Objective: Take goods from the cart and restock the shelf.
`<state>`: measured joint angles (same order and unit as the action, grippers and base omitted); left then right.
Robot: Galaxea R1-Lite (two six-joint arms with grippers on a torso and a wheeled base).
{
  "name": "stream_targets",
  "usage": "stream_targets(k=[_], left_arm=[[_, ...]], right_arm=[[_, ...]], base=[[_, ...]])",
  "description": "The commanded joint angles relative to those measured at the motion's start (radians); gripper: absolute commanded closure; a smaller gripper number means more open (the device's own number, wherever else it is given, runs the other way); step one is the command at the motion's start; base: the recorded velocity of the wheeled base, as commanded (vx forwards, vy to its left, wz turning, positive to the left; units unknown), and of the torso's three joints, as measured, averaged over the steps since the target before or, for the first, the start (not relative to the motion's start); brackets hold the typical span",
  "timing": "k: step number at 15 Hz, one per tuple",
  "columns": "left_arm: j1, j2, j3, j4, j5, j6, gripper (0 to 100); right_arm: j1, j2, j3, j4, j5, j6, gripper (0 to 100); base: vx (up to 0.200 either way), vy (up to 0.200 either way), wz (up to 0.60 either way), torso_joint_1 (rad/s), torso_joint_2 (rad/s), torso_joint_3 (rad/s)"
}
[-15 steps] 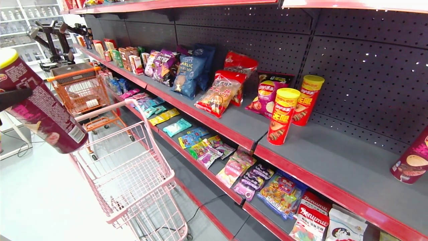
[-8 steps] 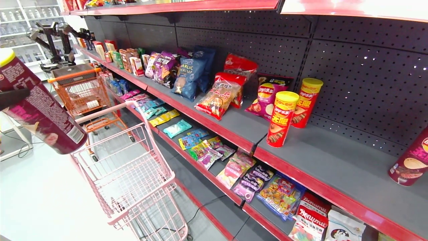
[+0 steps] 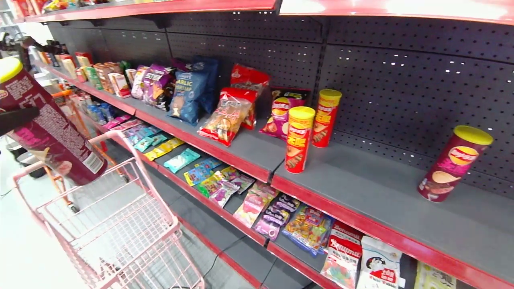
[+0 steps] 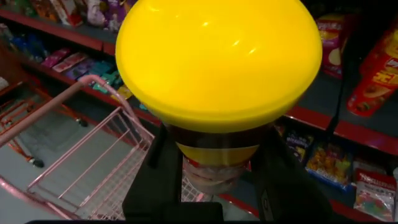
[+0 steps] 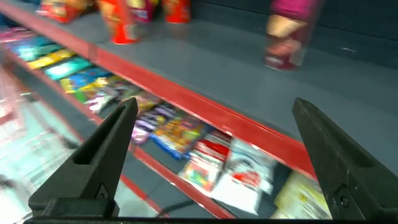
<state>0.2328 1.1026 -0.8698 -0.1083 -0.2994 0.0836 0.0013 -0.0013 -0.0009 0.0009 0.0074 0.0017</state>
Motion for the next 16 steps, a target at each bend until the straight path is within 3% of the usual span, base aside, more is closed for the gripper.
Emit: stream_targets(k=[1,5,7,9,10,12,16], left_arm=[[-0.003,0.002,0.000,0.001,0.000,0.001,100],[-0.003,-0.003,0.000,0.001,0.000,0.001,100],[-0.041,-0.033,0.009,0.009,-0.001,0.001,100],[-0.078,-0.072,0.020,0.061,-0.001,0.004,100],[-0.093,-0.110,0.018,0.154,0.000,0.007,100],[-0.113,-0.174,0.031,0.279,-0.001,0.007,100],[-0.156,-0.253,0.160,0.282,-0.032,0.015,100]], right_arm=[[0.000,0.001,-0.001,0.001,0.000,0.000,0],[0.000,0.001,-0.001,0.001,0.000,0.000,0],[0.000,0.001,-0.001,0.001,0.000,0.000,0],[0.000,0.001,0.001,0.001,0.000,-0.002,0],[0.000,0.001,-0.001,0.001,0.000,-0.002,0],[0.000,0.001,0.001,0.001,0.000,-0.002,0],[0.000,0.001,-0.001,0.001,0.000,-0.002,0]], base=[[0.000,0.000,-0.60,0.002,0.00,0.002],[0.000,0.000,-0.60,0.001,0.00,0.004],[0.000,0.000,-0.60,0.005,0.00,0.000],[0.000,0.000,-0.60,0.005,0.00,0.002],[0.000,0.000,-0.60,-0.002,0.00,-0.002],[0.000,0.000,0.00,0.000,0.00,0.000],[0.000,0.000,0.00,0.000,0.00,0.000]])
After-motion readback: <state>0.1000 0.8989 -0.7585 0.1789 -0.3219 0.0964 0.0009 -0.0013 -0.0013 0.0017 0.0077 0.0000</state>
